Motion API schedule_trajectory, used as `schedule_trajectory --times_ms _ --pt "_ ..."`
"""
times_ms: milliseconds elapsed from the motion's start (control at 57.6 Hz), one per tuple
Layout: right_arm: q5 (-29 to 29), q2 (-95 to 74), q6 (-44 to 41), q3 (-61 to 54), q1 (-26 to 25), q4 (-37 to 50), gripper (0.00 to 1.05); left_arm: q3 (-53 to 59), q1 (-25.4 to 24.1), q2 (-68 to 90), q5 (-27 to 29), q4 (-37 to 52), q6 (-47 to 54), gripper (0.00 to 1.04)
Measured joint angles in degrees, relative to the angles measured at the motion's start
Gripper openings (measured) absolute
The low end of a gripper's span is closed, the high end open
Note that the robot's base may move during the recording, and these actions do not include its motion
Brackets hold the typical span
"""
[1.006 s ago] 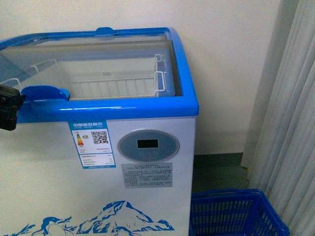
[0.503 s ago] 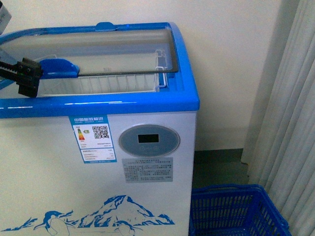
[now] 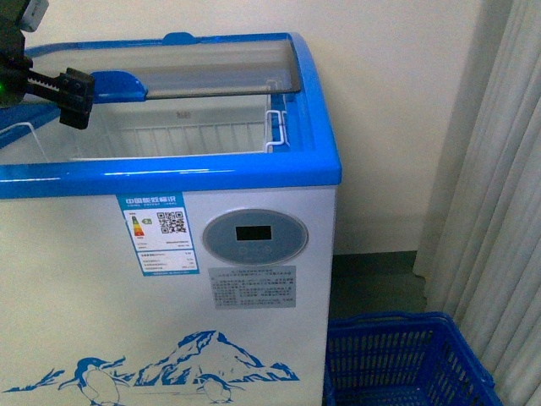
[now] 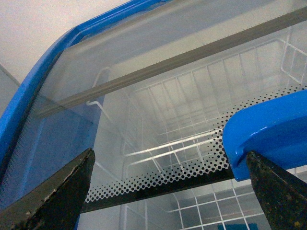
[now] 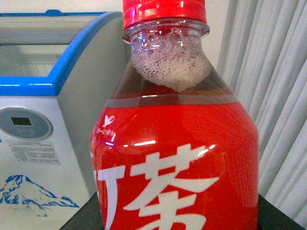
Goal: Put drink in fridge
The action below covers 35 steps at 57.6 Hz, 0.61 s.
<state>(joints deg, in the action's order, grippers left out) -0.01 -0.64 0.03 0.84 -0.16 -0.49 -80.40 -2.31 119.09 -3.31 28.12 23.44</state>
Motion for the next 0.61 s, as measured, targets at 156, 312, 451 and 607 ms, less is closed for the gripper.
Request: schedule_trajectory --times_ms 156,312,451,607 --pt "0.00 0.00 0.00 0.00 0.00 0.00 0.41 -3.87 0.31 1.86 1.44 -1.75 -0.74 0.97" --pt "0.00 0.00 0.00 0.00 0.00 0.00 0.41 -5.29 0.42 2.51 1.97 -2.32 -0.81 0.97" --pt "0.00 0.00 0.00 0.00 0.00 0.00 0.41 -5.31 0.42 2.54 2.03 -2.25 -0.79 0.97" --pt "0.00 0.00 0.00 0.00 0.00 0.00 0.41 -7.50 0.42 3.65 2.08 -3.37 -0.48 0.97"
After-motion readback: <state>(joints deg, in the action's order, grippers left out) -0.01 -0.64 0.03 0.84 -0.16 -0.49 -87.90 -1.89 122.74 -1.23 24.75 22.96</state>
